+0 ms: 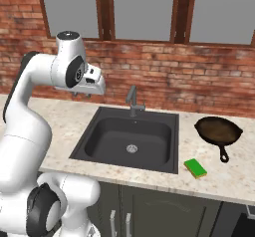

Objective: Pick the pan and sponge and place them into the sink. Then turn on the water.

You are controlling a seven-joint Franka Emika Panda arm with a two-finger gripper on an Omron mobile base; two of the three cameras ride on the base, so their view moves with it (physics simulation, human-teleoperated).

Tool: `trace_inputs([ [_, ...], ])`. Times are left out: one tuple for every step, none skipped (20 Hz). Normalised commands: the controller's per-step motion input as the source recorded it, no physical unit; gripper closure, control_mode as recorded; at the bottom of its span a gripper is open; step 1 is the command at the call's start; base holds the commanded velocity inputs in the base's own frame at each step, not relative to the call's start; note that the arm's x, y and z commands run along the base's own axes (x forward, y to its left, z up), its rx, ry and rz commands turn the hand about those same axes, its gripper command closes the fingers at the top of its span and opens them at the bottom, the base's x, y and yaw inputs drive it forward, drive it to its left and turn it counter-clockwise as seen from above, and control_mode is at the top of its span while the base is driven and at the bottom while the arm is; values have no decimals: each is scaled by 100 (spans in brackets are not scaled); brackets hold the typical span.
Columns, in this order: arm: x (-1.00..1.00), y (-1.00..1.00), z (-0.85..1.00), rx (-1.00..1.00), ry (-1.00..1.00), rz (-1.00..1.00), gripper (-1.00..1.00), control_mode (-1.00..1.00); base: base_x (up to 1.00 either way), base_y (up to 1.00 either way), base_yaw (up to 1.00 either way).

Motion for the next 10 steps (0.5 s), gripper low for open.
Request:
trace_inputs([
  [-11,0,0,0,0,0,-100,-100,0,0,0],
  [-17,-1,0,0,-1,0,-100,-100,0,0,0],
  [-27,-8,0,0,-2,0,-100,-100,0,0,0],
  [-34,-21,-2,0,-4,-3,-100,-100,0,0,0],
  [-25,-26,-14,0,0,-6,-100,-100,0,0,0],
  [-20,-19,-21,-1,0,-6,-100,-100,0,0,0],
  [-36,-26,-29,-5,-6,-3,-100,-100,0,0,0],
  [-54,-53,-35,-5,-13,-2,-100,-100,0,0,0],
  [-51,-71,-50,-4,-9,0,-100,-100,0,0,0],
  [-65,-86,-51,-3,-11,0,-100,-100,0,0,0],
])
